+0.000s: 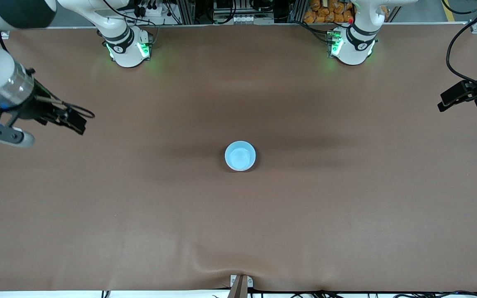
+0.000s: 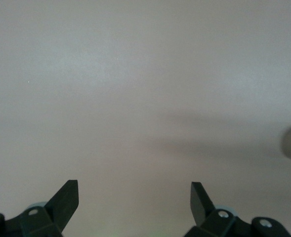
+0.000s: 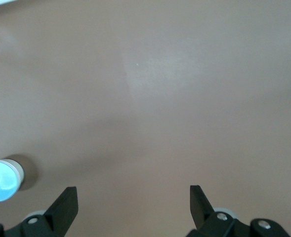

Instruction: Stack pink and blue bowls on white bowl

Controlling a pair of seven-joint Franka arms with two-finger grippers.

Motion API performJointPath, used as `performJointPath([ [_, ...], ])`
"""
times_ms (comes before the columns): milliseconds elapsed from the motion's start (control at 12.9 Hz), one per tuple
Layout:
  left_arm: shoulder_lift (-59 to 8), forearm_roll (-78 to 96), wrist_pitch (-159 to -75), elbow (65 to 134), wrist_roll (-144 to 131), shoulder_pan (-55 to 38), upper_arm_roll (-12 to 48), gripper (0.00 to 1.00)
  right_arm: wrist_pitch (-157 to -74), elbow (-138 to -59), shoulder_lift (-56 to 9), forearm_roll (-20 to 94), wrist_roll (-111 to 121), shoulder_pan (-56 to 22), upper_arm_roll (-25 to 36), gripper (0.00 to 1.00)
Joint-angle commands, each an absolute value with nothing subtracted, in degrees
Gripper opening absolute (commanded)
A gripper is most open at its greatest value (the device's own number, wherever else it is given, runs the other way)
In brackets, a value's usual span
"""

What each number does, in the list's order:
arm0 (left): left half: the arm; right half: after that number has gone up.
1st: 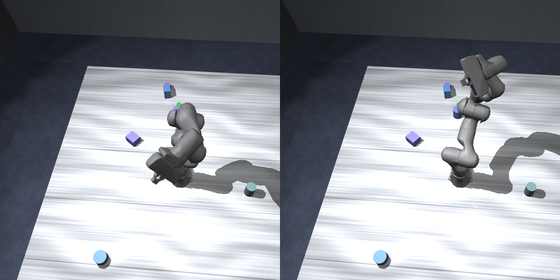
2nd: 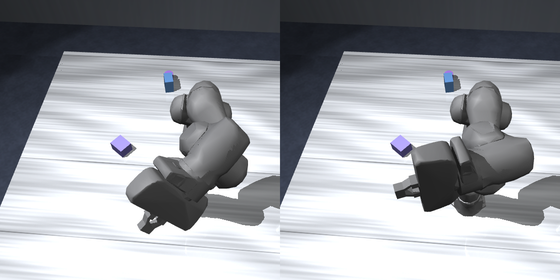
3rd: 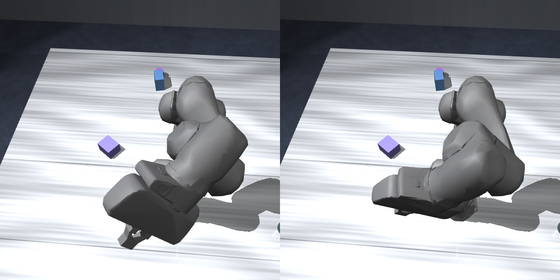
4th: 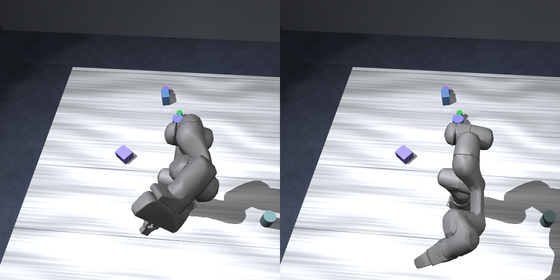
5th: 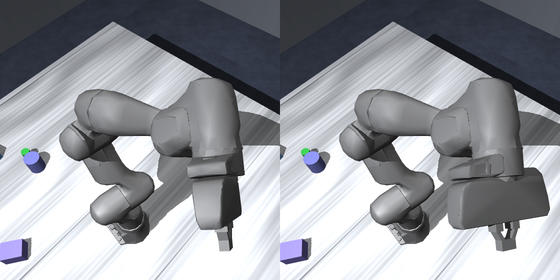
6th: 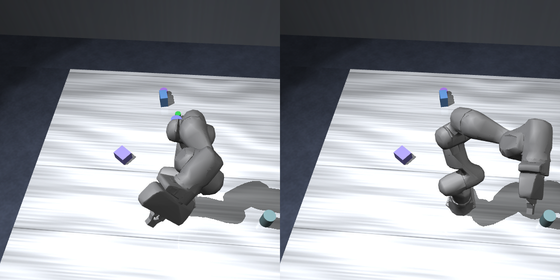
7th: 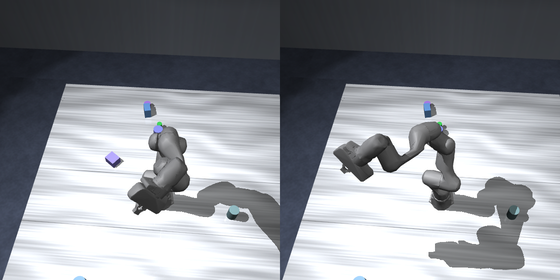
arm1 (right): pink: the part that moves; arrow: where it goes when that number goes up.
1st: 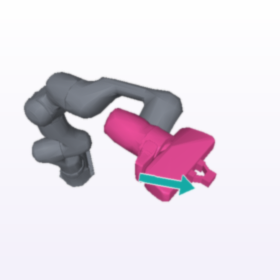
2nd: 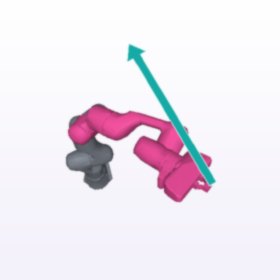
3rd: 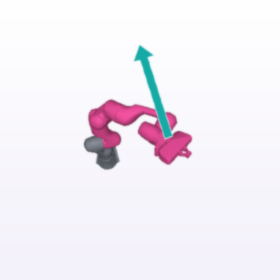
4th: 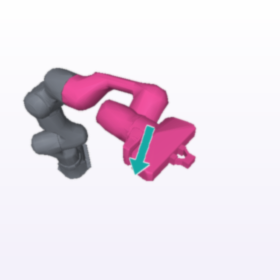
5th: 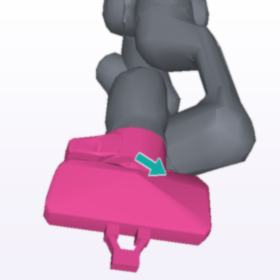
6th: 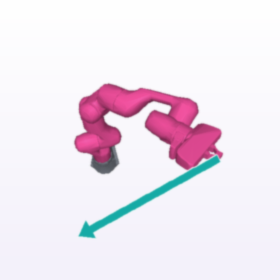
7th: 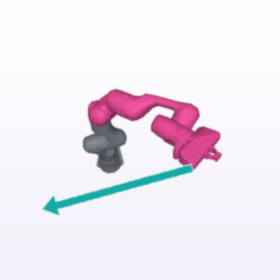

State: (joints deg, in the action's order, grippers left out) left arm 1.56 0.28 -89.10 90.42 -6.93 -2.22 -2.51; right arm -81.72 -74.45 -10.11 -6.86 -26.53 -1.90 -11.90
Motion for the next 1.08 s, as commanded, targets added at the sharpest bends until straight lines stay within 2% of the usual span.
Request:
performJointPath([
  [0,1.49,0.17,-89.12,89.13,-5.27,-1.76,-2.46,1.0,-85.5,-85.84,-2.57,-7.47,-18.05,2.97,-12.75,1.0],
  [154,1.49,0.52,-89.12,89.03,-5.19,-1.32,-2.46,1.0,-90.16,-92.08,1.65,-4.58,-17.06,4.48,-12.22,1.0],
  [386,1.49,0.18,-89.12,89.03,-5.19,-1.32,-2.37,1.0,-91.14,-95.8,4.56,-4.4,-14.35,4.48,-10.39,1.0],
  [541,1.32,0.09,-88.86,89.12,-5.1,-1.49,-2.37,1.0,-92.72,-94.84,3.96,-2.91,-9.85,3.69,-7.04,1.0],
  [850,1.23,0.0,-88.86,89.12,-5.1,-1.93,-2.11,1.0,-92.2,-90.36,2.38,-2.46,-9.32,3.52,-7.12,1.0],
  [1004,1.41,0.0,-88.68,89.12,-5.45,-2.28,-1.85,1.0,-92.29,-89.74,1.5,6.35,-8.45,4.3,-5.99,1.0],
])
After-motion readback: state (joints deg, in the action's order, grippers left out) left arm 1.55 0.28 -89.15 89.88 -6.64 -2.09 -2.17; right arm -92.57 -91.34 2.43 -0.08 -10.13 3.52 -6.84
